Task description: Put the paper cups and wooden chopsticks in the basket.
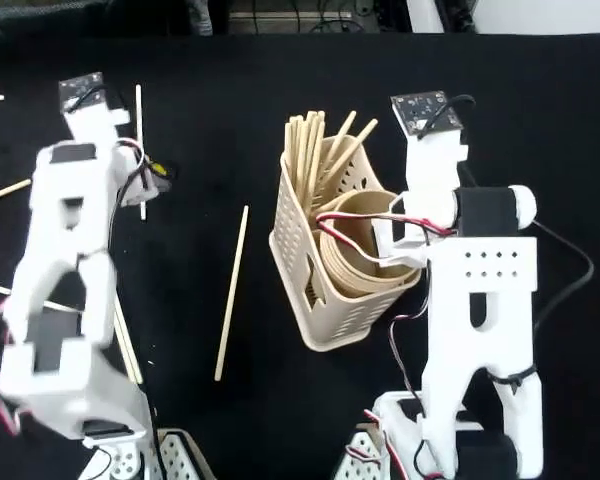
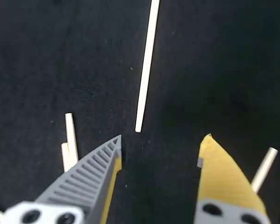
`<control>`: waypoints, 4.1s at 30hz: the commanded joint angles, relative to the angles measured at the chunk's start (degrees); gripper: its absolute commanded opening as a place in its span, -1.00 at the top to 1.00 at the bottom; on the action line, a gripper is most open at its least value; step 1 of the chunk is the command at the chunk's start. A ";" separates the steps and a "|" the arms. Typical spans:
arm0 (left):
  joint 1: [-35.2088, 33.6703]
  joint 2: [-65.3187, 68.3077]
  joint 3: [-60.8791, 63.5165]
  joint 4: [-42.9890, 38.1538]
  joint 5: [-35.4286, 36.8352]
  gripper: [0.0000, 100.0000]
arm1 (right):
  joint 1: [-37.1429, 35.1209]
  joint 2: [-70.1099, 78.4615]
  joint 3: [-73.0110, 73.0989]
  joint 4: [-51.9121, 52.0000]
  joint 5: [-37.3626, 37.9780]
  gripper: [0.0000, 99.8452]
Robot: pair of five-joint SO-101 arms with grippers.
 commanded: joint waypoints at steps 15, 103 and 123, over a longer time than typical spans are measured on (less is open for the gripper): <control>-1.27 56.53 -89.01 40.18 -0.44 0.95 | 1.32 1.27 3.82 -2.46 1.58 0.98; 36.09 -52.57 43.91 -44.40 5.98 0.65 | -0.53 1.36 6.81 -5.10 4.04 0.98; -32.66 -42.64 31.96 -0.97 -1.76 0.56 | -2.11 1.71 6.99 -6.42 3.60 0.98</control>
